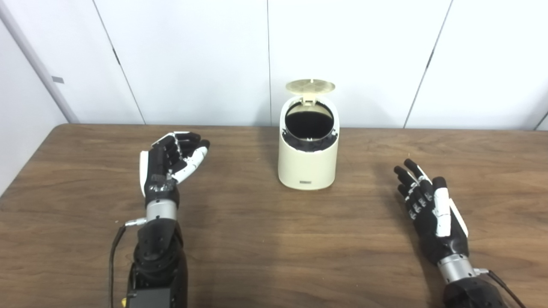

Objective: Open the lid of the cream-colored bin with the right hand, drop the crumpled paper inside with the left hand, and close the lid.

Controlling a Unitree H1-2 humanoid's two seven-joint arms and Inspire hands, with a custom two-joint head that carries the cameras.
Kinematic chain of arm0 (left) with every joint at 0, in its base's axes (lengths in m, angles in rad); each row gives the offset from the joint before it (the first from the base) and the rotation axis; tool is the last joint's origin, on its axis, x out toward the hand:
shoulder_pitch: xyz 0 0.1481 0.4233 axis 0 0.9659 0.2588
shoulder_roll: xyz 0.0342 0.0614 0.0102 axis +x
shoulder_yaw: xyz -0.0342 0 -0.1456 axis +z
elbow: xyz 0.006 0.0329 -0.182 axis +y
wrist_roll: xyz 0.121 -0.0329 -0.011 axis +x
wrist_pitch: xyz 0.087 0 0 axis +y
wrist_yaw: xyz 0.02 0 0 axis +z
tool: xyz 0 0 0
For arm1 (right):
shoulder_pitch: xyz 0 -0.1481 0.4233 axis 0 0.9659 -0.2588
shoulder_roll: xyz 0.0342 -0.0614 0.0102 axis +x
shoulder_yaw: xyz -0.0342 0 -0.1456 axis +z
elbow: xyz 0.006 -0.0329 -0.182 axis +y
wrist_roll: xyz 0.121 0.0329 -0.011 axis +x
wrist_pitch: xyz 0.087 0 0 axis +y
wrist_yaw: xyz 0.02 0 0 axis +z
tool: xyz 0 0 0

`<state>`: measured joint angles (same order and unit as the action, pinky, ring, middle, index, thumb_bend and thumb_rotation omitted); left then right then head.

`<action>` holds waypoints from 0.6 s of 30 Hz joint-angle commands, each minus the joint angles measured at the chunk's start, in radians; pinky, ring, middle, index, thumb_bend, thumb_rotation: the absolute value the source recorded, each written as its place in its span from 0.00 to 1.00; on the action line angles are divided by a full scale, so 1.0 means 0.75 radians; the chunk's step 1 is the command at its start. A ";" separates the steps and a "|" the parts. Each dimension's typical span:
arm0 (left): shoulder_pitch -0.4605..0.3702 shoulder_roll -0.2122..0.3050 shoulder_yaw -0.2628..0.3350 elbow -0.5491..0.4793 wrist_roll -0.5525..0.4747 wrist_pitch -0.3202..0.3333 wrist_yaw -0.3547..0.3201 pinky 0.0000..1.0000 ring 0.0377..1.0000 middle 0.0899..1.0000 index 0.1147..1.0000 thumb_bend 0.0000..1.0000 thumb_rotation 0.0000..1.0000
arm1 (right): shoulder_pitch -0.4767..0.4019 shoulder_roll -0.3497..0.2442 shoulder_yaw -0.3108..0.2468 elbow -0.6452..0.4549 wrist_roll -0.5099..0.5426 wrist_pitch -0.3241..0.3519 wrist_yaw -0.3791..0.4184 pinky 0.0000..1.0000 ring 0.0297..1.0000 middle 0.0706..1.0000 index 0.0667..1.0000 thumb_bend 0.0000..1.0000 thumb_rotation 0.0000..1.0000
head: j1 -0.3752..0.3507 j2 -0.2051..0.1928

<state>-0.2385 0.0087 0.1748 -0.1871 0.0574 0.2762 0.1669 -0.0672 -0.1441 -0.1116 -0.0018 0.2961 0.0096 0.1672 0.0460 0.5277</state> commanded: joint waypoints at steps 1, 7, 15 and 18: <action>-0.024 0.014 -0.005 -0.044 -0.028 -0.069 -0.021 0.67 0.49 0.43 0.42 0.50 0.00 | 0.025 -0.015 -0.012 -0.011 0.015 -0.014 0.021 1.00 0.97 0.88 0.93 0.54 1.00 | 0.003 0.003; 0.012 0.045 -0.002 -0.039 -0.093 -0.093 -0.081 0.59 0.62 0.45 0.43 0.52 0.00 | 0.028 -0.023 -0.018 -0.021 0.026 0.011 0.022 1.00 0.98 0.90 0.94 0.56 1.00 | 0.018 0.013; 0.050 0.084 0.001 -0.014 -0.285 -0.104 -0.221 0.80 0.82 0.82 0.66 0.50 0.23 | 0.026 -0.026 -0.027 -0.006 0.030 -0.010 0.040 1.00 0.97 0.87 0.93 0.58 1.00 | 0.029 0.019; 0.074 0.100 -0.007 -0.008 -0.353 -0.084 -0.278 0.93 0.94 0.95 0.90 0.48 0.45 | 0.027 -0.029 -0.033 -0.006 0.035 -0.012 0.044 1.00 0.97 0.88 0.93 0.59 1.00 | 0.031 0.021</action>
<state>-0.1766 0.0685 0.1705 -0.1836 -0.1770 0.2194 -0.0157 -0.0589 -0.1548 -0.1248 -0.0087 0.3104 0.0256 0.1899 0.0690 0.5430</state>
